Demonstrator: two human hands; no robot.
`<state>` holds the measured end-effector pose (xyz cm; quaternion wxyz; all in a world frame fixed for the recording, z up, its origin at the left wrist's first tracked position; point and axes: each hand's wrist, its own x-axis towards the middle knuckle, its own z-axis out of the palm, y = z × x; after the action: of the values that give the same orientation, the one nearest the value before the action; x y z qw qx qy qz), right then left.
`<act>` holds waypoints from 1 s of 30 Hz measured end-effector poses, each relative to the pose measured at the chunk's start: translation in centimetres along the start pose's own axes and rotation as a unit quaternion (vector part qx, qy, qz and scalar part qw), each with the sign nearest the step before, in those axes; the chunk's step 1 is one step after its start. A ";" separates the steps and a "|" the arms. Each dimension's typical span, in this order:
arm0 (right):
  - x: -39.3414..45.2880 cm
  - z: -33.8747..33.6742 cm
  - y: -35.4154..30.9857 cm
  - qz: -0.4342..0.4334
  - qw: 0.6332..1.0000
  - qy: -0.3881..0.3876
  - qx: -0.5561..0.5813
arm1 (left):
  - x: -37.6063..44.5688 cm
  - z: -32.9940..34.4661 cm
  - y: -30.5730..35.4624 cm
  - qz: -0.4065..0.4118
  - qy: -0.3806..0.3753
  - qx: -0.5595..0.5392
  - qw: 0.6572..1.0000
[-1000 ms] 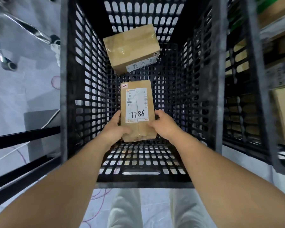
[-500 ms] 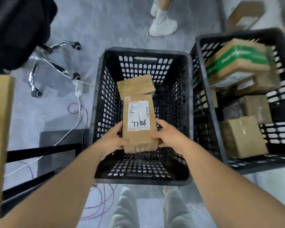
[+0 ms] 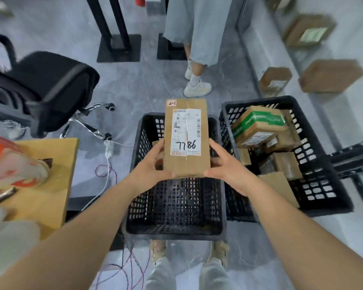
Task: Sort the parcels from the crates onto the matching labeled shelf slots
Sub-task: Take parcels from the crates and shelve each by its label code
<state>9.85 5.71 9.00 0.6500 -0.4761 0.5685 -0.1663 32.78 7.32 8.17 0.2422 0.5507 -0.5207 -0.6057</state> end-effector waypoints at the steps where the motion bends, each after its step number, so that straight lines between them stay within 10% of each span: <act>1: -0.9 -0.2 -0.7 -0.023 1.000 0.014 0.000 | -0.4 -0.1 1.1 0.027 0.005 0.011 1.000; 14: -10.3 -3.0 -8.1 -0.239 0.959 0.146 -0.042 | -2.5 -1.1 11.6 0.240 -0.005 0.093 0.966; 30: -21.1 -3.6 -8.3 -0.253 0.908 0.325 -0.078 | -1.9 3.1 18.2 0.378 -0.165 0.065 0.909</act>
<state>3.00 16.03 28.29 0.3259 -0.5727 0.6201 -0.4258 25.33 3.92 24.78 0.3275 0.2195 -0.7605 -0.5159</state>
